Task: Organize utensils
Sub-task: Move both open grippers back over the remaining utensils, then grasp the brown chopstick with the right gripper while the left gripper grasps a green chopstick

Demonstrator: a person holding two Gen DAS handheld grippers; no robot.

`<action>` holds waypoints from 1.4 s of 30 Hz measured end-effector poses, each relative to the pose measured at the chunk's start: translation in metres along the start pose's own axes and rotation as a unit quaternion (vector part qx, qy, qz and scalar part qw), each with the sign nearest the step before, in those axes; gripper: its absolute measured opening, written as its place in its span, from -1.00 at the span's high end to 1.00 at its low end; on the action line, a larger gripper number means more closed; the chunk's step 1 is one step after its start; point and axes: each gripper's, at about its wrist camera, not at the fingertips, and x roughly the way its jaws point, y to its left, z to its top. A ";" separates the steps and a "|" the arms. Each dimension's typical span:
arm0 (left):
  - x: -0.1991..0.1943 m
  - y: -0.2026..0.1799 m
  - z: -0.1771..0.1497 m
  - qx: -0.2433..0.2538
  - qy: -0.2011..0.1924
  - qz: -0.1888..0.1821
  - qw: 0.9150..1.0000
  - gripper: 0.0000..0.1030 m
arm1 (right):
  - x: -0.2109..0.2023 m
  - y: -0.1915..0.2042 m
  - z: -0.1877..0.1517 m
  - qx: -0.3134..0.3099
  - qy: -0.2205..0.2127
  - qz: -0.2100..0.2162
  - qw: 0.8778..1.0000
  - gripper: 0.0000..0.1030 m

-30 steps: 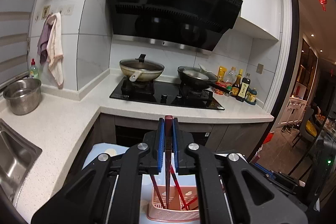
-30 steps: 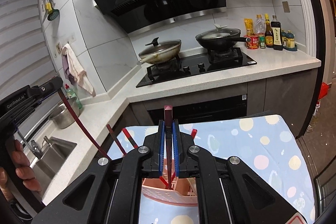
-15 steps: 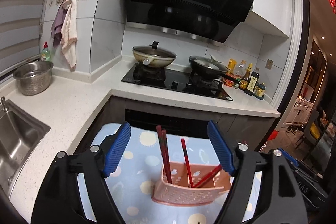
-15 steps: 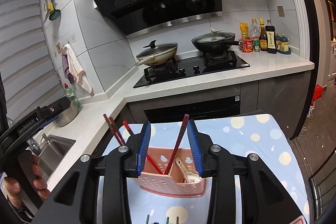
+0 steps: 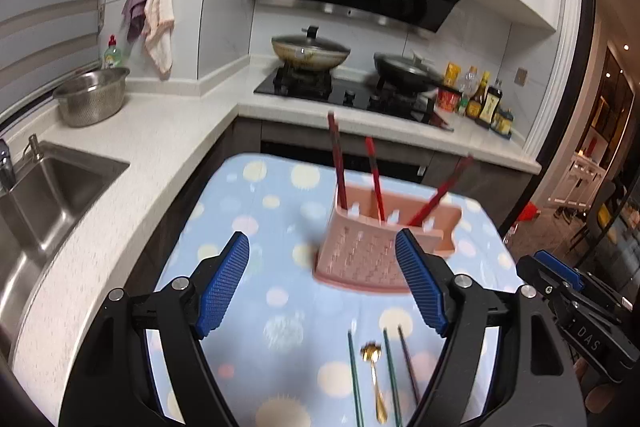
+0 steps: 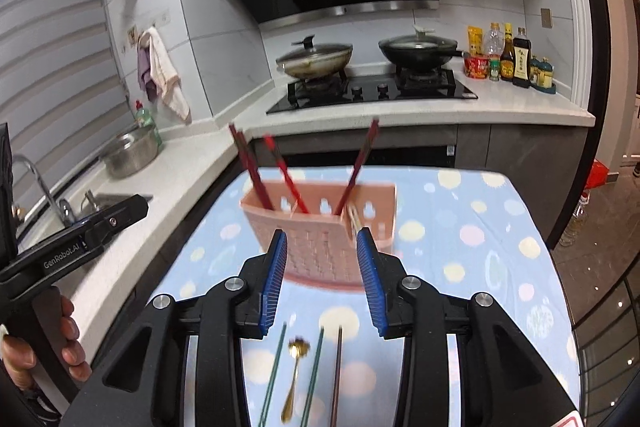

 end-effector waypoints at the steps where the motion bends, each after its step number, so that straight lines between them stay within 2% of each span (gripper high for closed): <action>1: -0.002 0.000 -0.008 0.001 0.005 0.003 1.000 -0.39 | -0.002 0.000 -0.010 0.001 0.008 -0.001 1.000 0.30; 5: -0.008 0.004 -0.052 0.005 0.040 0.008 0.999 -0.39 | -0.008 -0.003 -0.060 0.001 0.049 -0.017 0.999 0.30; 11: -0.006 0.010 -0.115 -0.004 0.100 0.016 0.995 -0.39 | -0.006 -0.019 -0.124 0.047 0.115 -0.006 0.992 0.30; 20: -0.009 0.008 -0.188 0.007 0.158 0.028 0.987 -0.39 | -0.003 -0.028 -0.171 0.059 0.155 -0.017 0.986 0.30; 33: -0.014 -0.002 -0.212 0.013 0.176 0.021 0.984 -0.39 | 0.004 -0.007 -0.195 0.027 0.180 -0.006 0.983 0.31; 42: -0.013 -0.012 -0.218 0.027 0.182 0.006 0.983 -0.39 | 0.010 -0.004 -0.203 0.018 0.190 -0.007 0.982 0.49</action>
